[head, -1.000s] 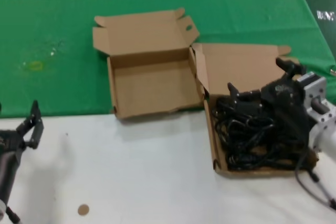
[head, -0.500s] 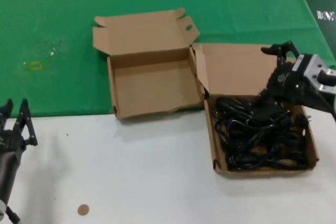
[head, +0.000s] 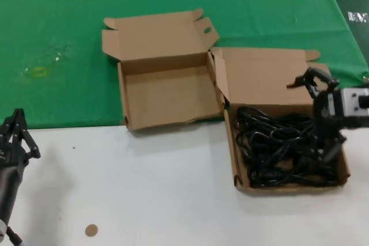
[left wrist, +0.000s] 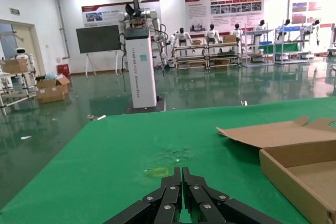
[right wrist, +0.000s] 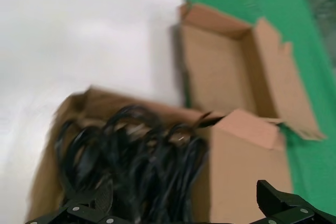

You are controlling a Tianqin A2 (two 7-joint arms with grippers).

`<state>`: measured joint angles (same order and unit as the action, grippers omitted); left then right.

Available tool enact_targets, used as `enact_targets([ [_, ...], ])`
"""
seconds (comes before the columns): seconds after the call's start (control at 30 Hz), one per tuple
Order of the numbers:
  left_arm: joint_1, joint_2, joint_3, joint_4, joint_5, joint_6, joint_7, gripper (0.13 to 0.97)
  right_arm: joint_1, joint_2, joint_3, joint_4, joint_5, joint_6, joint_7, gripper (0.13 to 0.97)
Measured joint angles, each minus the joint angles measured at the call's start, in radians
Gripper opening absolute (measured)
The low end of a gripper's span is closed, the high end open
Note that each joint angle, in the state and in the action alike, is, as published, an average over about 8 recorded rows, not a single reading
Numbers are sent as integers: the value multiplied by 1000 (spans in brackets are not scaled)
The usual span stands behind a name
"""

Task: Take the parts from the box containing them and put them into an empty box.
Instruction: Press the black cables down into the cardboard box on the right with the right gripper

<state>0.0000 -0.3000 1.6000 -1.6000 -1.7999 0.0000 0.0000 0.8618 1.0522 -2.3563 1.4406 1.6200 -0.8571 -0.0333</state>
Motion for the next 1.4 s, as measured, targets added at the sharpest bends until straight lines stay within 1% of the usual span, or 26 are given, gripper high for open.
enact_targets([
  [0.13,0,0,0,0,0,0,0,154,-1,-15,29,-10,-66,-94,-63,966],
  [0.27,0,0,0,0,0,0,0,153,-7,-39,58,-25,-133,-151,-124,966],
  [0.47,0,0,0,0,0,0,0,152,-18,-86,102,-59,-201,-186,-175,962],
  [0.73,0,0,0,0,0,0,0,152,-43,-128,155,-78,-241,-213,-187,935],
  [1.0,0,0,0,0,0,0,0,152,-62,-153,196,-82,-265,-238,-192,833],
  [1.03,0,0,0,0,0,0,0,152,-64,-156,200,-83,-268,-240,-194,833],
  [1.3,0,0,0,0,0,0,-1,152,-82,-173,229,-97,-280,-247,-213,659],
  [1.4,0,0,0,0,0,0,-1,152,-90,-175,237,-100,-282,-250,-219,659],
])
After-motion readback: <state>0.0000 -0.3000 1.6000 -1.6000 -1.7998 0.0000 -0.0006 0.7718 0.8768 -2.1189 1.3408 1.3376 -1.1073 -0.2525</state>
